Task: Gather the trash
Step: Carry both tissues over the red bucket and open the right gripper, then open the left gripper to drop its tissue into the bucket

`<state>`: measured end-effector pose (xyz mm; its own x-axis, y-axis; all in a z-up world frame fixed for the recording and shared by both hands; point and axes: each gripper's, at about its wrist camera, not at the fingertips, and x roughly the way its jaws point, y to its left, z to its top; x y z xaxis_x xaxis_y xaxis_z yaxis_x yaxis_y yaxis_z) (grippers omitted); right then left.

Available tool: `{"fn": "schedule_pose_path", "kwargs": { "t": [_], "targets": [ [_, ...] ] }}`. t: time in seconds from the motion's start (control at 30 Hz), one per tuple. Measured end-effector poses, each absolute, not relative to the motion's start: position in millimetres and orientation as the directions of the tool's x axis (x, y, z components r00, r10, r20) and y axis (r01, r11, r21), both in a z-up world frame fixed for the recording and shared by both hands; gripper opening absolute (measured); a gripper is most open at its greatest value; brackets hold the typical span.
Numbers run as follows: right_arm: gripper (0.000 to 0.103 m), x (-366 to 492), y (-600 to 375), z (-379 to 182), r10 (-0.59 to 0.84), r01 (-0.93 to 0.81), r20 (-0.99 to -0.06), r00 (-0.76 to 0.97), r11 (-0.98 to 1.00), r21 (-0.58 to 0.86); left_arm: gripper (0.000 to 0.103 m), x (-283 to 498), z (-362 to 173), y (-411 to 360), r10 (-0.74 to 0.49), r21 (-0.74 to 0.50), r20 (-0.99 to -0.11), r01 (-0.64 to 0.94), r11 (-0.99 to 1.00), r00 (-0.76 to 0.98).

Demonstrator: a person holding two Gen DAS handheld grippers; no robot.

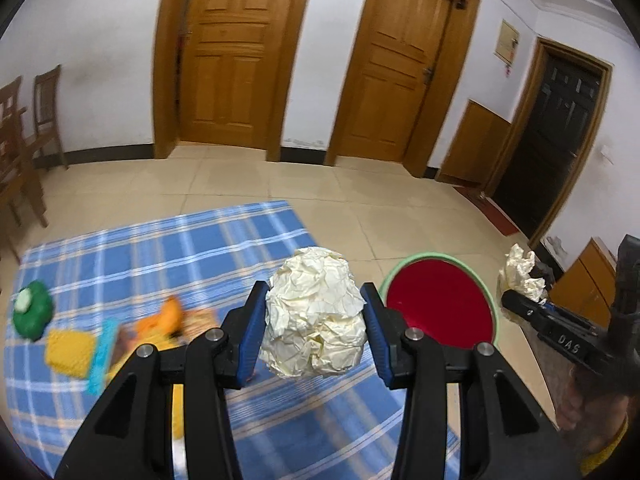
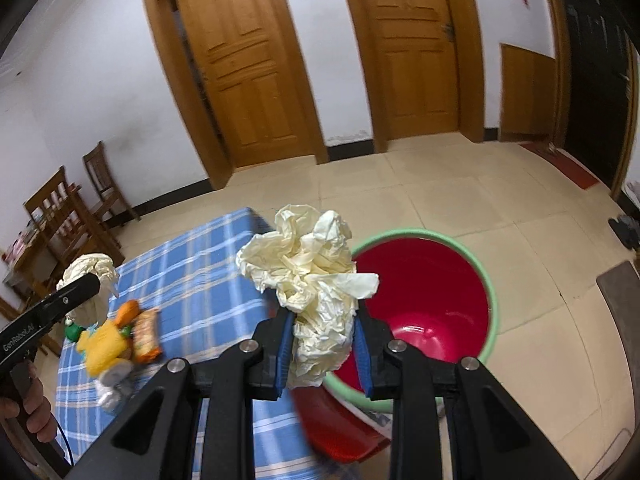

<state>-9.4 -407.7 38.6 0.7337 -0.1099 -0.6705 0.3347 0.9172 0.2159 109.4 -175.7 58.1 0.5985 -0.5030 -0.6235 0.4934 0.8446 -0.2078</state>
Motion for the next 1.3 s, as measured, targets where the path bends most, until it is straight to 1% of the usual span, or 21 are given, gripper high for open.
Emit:
{"fn": "schedule_pose_path", "kwargs": {
  "t": [0.37, 0.57, 0.73, 0.83, 0.9, 1.1, 1.17, 1.23, 1.3],
  "targets": [
    [0.031, -6.4, -459.6, -17.5, -0.151, 0.441, -0.73, 0.666, 0.87, 0.222, 0.047, 117.8, 16.7, -268.8, -0.556, -0.205, -0.672, 0.599, 0.774, 0.488],
    [0.034, -5.1, -477.7, -37.9, -0.163, 0.487, -0.753, 0.637, 0.843, 0.229, 0.047, 119.5, -9.3, -308.9, -0.568, -0.208, -0.707, 0.644, 0.736, 0.421],
    [0.035, -7.4, -492.2, -46.9, -0.174, 0.51, -0.755, 0.632, 0.827, 0.237, 0.047, 118.4, -21.9, -331.6, -0.561, -0.197, -0.729, 0.665, 0.72, 0.391],
    [0.041, -7.2, -495.8, -47.2, -0.172, 0.51, -0.751, 0.637, 0.825, 0.243, 0.047, 116.9, -27.3, -341.7, -0.556, -0.191, -0.738, 0.672, 0.715, 0.382],
    [0.047, -8.7, -498.3, -46.8, -0.172, 0.509, -0.746, 0.644, 0.824, 0.249, 0.047, 115.0, -29.9, -348.3, -0.551, -0.184, -0.744, 0.677, 0.712, 0.377],
    [0.053, -13.4, -503.5, -43.8, -0.185, 0.523, -0.733, 0.655, 0.811, 0.263, 0.047, 115.0, -39.1, -361.6, -0.548, -0.18, -0.76, 0.697, 0.694, 0.349],
    [0.054, -18.7, -504.9, -41.7, -0.193, 0.529, -0.724, 0.662, 0.805, 0.27, 0.051, 114.1, -40.3, -365.4, -0.545, -0.174, -0.766, 0.705, 0.687, 0.342],
    [0.055, -23.4, -506.3, -39.4, -0.198, 0.535, -0.716, 0.669, 0.797, 0.279, 0.061, 112.3, -40.3, -368.7, -0.546, -0.171, -0.767, 0.713, 0.68, 0.337],
    [0.056, -27.5, -507.0, -37.6, -0.201, 0.54, -0.71, 0.675, 0.79, 0.29, 0.067, 109.8, -38.4, -371.4, -0.547, -0.164, -0.764, 0.718, 0.677, 0.342]
  ]
}}
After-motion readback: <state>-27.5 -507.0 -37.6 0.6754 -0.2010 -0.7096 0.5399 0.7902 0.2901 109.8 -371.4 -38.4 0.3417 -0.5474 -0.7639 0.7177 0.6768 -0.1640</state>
